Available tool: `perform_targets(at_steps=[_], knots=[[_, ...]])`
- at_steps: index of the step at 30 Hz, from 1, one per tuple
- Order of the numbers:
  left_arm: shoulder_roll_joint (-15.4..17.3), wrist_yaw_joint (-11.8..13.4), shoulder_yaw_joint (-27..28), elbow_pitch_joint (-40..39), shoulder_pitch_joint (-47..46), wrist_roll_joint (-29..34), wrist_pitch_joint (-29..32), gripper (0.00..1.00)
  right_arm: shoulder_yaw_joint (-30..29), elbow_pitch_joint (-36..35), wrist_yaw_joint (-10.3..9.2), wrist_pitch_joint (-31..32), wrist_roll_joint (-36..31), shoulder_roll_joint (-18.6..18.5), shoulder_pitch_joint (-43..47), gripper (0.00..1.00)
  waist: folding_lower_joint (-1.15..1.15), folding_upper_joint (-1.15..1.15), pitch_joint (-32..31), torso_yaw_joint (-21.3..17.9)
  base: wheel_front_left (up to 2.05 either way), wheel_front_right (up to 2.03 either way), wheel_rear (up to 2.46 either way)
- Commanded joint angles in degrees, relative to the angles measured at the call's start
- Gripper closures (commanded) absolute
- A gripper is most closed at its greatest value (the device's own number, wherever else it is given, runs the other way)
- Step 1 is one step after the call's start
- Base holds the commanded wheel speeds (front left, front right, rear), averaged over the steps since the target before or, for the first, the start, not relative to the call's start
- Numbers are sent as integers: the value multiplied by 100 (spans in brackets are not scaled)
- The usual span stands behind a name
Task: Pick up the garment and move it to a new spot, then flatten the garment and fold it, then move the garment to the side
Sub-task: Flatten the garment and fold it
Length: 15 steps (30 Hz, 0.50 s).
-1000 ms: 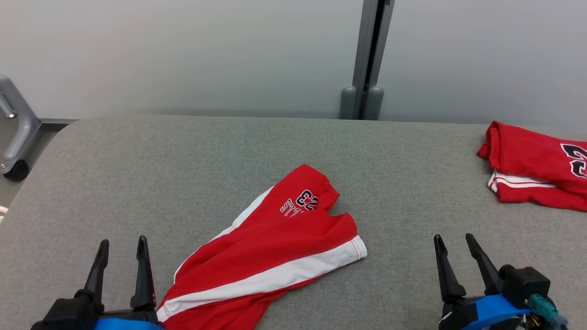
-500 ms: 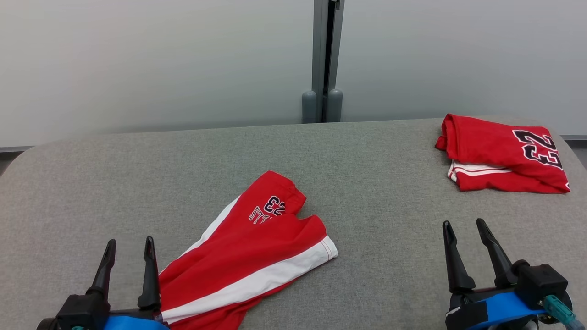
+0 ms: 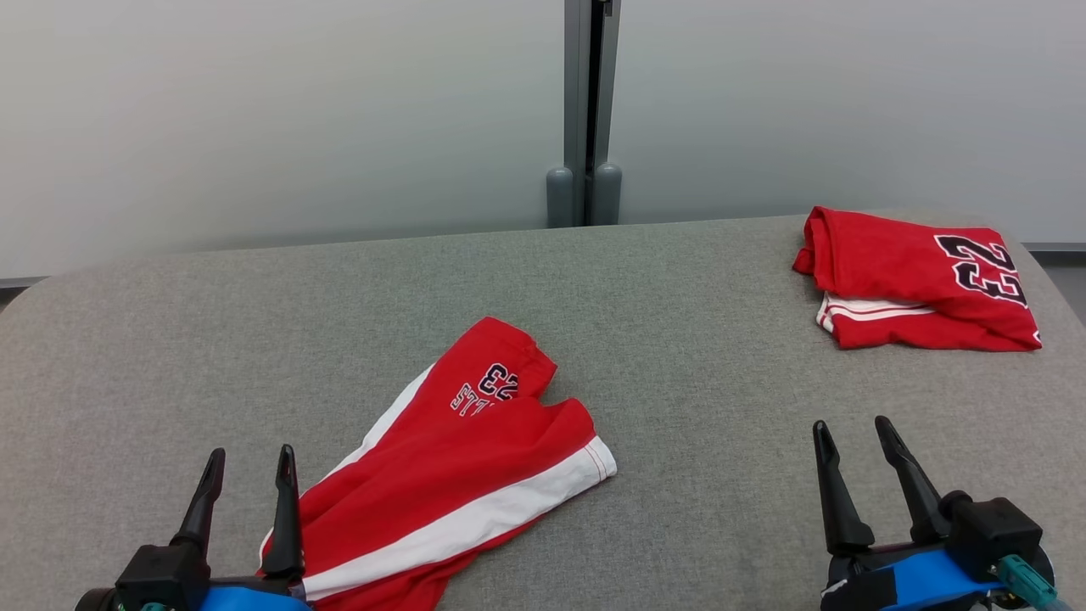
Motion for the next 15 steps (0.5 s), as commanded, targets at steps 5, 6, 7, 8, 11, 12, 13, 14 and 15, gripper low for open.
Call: perform_targets(at_steps=[5,6,7,8,11,12,13,14,15], knots=[[35,-32,16,40,-103,39,-23,0,26,62,1,-3,12,-13,25,0,0,0,-4,26,0,0,0],[35,-33,16,46,-104,42,-23,0,28,73,1,-3,15,-13,24,0,0,0,-7,29,0,0,0],[38,-34,16,51,-100,45,-23,0,30,81,1,-3,16,-13,22,0,0,0,-10,31,0,0,0],[39,-34,18,54,-99,52,-23,0,29,87,1,-3,16,-13,20,0,0,0,-13,34,0,0,0],[44,-37,23,62,-101,63,-23,0,14,102,1,-3,13,-13,18,0,0,0,-24,47,0,0,0],[45,-37,16,65,-106,66,-23,0,8,107,1,-3,12,-13,22,0,0,0,-28,58,0,0,0],[45,-38,0,68,-112,59,-23,0,2,114,1,-3,16,-13,31,0,0,0,-32,75,0,0,0],[40,-38,-9,68,-116,27,-23,0,9,133,1,-3,26,-12,39,0,0,0,-35,94,0,0,0],[29,-38,-19,77,-120,-23,-23,0,17,160,1,-3,36,-12,49,0,0,0,-38,125,0,0,0]])
